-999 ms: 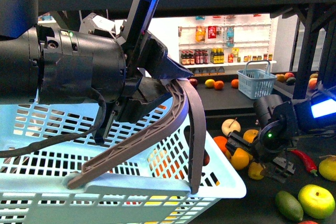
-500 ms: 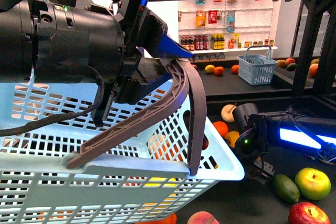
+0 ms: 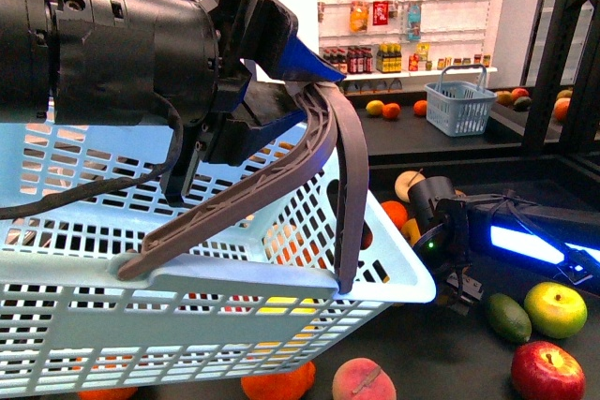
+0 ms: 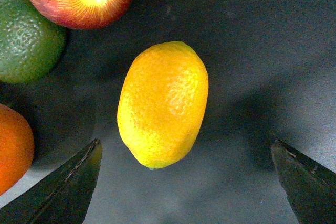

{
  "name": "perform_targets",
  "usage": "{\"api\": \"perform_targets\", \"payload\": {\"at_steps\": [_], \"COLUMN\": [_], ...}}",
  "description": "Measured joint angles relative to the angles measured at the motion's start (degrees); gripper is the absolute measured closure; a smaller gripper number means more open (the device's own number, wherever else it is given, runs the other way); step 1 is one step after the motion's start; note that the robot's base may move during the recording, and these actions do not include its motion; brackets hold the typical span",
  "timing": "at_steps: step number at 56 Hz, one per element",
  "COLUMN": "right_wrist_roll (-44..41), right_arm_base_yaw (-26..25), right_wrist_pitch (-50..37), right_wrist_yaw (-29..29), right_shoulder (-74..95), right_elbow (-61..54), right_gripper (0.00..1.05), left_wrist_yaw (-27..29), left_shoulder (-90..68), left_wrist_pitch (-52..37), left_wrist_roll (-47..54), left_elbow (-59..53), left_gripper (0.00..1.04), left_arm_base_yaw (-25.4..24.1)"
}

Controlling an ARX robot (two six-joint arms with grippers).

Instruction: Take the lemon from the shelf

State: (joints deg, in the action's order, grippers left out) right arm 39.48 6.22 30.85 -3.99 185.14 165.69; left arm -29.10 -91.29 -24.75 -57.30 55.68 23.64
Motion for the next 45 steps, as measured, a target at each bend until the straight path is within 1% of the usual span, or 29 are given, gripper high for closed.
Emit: {"api": "perform_targets", "payload": {"at_steps": [37,45], "right_wrist_roll": [-4.5,-6.4], "right_arm_base_yaw": [1.9,2.1], "right_wrist_pitch": [-3.3,-3.8], "right_wrist_yaw": [-4.3,-6.4], "right_shoulder": [2.2,2.6], "right_elbow": [0.0,0.0], "right_gripper": [0.07,0.07], "left_wrist_yaw": [0.0,0.0], "left_shoulder": [0.0,0.0], "left_wrist_pitch": [0.0,0.0], "left_wrist_roll": [0.0,0.0], "left_elbow": [0.0,0.0], "left_gripper": [0.91,0.91], "left_arm_base_yaw": [0.0,0.0]}}
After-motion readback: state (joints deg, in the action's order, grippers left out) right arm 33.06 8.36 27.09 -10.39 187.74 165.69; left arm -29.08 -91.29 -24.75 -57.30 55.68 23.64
